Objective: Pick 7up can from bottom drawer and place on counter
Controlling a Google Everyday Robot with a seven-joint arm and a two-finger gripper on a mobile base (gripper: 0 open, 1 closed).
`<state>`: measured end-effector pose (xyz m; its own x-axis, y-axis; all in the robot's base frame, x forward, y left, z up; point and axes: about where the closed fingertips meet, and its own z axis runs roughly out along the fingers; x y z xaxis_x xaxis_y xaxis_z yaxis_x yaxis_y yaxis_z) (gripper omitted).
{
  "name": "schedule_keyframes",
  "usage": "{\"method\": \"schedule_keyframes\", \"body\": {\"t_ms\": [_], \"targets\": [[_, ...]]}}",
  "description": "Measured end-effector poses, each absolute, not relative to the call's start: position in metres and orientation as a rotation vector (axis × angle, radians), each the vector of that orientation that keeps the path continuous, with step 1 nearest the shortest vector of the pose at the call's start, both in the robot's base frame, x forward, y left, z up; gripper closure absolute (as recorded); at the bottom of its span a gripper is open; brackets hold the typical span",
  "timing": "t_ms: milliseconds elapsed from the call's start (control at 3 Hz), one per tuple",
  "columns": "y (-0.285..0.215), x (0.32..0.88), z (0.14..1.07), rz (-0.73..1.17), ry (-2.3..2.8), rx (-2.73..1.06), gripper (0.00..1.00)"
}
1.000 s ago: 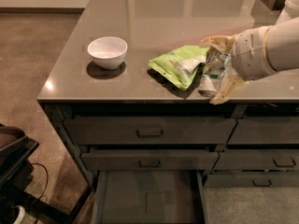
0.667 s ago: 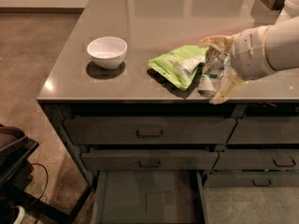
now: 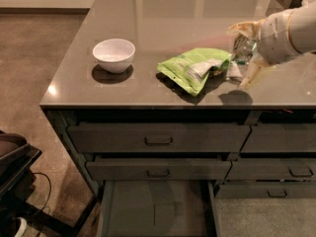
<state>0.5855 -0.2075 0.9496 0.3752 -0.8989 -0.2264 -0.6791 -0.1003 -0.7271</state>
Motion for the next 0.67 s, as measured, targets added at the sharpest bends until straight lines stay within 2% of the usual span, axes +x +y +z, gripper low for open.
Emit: {"method": "schedule_keyframes", "body": {"t_ms": [667], "targets": [[-0.241,0.622,0.911,-0.321,1.495,-1.826,1.00]]}}
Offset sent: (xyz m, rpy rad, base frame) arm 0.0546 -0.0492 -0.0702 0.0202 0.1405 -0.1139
